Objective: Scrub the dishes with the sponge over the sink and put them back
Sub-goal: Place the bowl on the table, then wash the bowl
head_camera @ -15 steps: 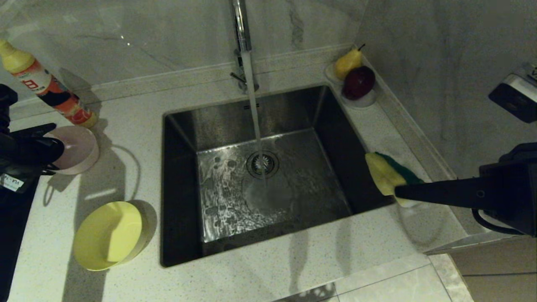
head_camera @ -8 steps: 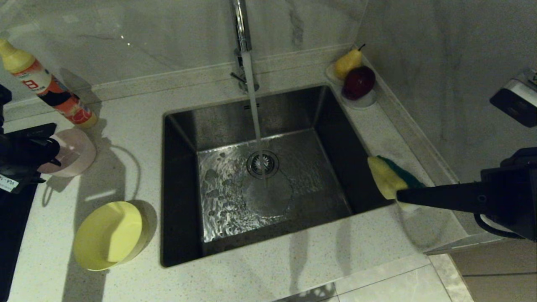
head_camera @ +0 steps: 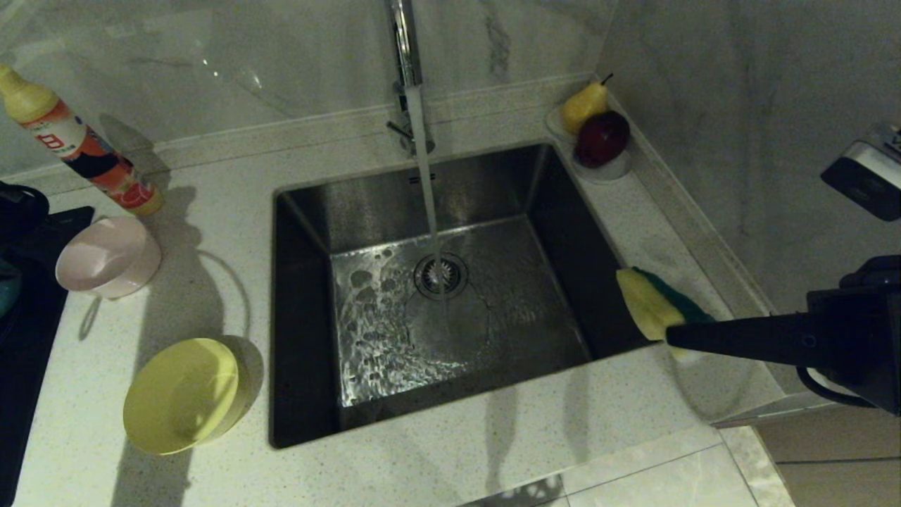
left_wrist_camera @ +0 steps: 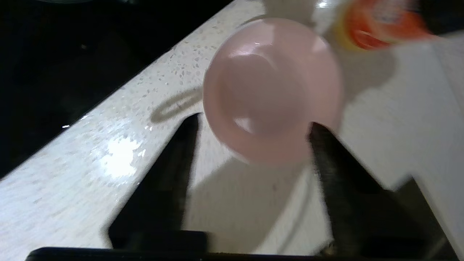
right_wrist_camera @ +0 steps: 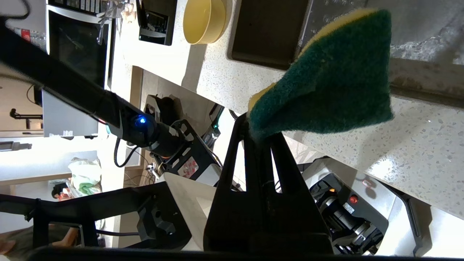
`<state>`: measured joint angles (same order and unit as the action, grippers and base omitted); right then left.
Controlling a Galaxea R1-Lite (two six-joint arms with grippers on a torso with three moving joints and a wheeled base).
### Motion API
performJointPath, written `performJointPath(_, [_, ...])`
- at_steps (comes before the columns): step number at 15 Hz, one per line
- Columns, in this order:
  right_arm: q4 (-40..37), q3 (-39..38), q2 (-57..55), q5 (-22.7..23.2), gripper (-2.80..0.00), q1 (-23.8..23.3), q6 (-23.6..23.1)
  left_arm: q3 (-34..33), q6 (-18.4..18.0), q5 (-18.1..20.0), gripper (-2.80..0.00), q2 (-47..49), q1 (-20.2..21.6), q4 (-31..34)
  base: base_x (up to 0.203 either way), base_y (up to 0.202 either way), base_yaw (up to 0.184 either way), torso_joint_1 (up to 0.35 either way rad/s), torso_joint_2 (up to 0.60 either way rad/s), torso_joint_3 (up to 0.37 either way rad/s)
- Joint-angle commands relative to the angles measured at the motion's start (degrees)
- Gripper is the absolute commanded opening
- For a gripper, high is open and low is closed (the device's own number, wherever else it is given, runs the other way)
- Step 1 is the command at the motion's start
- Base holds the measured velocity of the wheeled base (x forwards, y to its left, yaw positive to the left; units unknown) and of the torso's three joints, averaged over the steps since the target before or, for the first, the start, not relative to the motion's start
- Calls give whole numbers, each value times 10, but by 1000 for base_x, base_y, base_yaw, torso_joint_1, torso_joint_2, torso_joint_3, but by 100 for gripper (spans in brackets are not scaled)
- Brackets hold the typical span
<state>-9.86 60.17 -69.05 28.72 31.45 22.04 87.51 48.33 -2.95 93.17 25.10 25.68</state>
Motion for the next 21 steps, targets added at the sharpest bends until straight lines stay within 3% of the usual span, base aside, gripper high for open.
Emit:
performJointPath(1, [-1,-5,-1,0,-280,0,1,-6,-33,6,-280,-55,-1,30,0,0,0,0,0,0])
performJointPath(3, [-1,-11,-6,-2,-280,-2,2,-17,-94,49,-280,-72,-1,79,0,0,0,0,0,0])
performJointPath(6, [-1,-21,2,2,-280,-30,5,-93,-166,94,-280,-138,-8,109,0,0,0,0,0,0])
performJointPath(11, [-3,-16,-3,-3,-280,-36,4,-207,-236,106,-280,-185,-51,113,0,0,0,0,0,0])
performJointPath(12, [-4,-16,-4,-2,-280,-37,4,-228,-255,106,0,-189,-54,112,0,0,0,0,0,0])
performJointPath(21, [-3,-32,-8,-3,-280,-39,5,-311,-315,83,0,-193,-56,100,0,0,0,0,0,0])
